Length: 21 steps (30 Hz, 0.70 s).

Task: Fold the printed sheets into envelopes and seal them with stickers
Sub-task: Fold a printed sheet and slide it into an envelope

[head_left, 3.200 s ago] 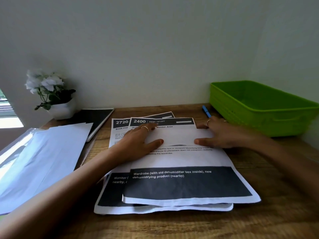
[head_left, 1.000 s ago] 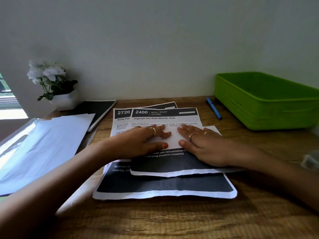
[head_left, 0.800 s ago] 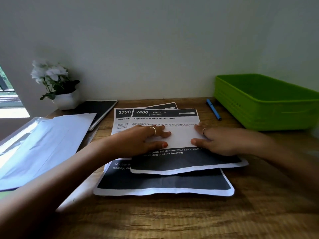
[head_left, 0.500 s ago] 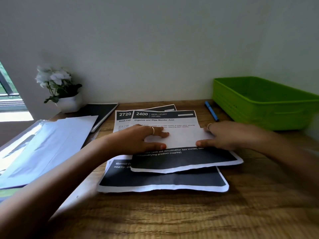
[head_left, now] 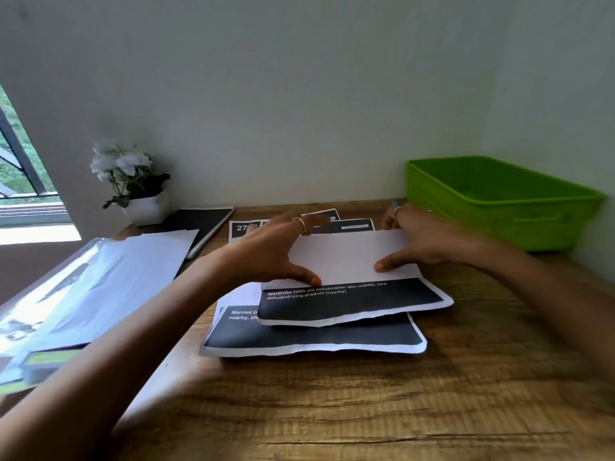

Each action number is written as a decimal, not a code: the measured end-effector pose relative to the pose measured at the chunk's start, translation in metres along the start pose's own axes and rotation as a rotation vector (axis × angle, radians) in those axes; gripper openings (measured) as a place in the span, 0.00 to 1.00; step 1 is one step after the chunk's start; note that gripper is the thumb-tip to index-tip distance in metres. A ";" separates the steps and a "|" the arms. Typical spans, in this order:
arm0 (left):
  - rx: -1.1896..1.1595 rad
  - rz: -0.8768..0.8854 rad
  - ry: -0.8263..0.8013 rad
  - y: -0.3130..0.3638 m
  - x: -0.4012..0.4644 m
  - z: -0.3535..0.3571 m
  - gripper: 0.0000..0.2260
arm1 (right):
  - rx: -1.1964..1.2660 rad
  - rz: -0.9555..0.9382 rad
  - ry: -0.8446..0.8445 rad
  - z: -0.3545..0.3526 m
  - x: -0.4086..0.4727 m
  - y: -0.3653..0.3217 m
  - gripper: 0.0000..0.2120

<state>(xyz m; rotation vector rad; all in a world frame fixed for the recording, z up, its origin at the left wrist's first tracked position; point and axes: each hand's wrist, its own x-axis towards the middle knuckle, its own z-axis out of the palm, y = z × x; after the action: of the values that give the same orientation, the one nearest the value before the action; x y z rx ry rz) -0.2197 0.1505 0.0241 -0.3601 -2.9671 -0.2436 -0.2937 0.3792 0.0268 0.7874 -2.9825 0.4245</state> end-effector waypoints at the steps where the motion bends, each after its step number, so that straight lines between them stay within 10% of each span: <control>1: 0.019 0.001 0.040 0.001 0.000 -0.002 0.43 | 0.041 -0.025 0.049 -0.003 -0.001 -0.002 0.27; 10: 0.125 0.079 0.411 0.008 -0.022 -0.015 0.18 | 0.185 -0.222 0.125 -0.019 -0.025 -0.007 0.11; 21: -0.078 0.077 0.131 0.031 -0.064 0.002 0.29 | 0.133 -0.261 -0.009 -0.009 -0.055 -0.001 0.17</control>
<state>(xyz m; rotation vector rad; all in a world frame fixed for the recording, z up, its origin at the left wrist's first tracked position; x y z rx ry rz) -0.1507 0.1664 0.0163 -0.4493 -2.8146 -0.3598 -0.2452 0.4071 0.0301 1.1746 -2.8262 0.6100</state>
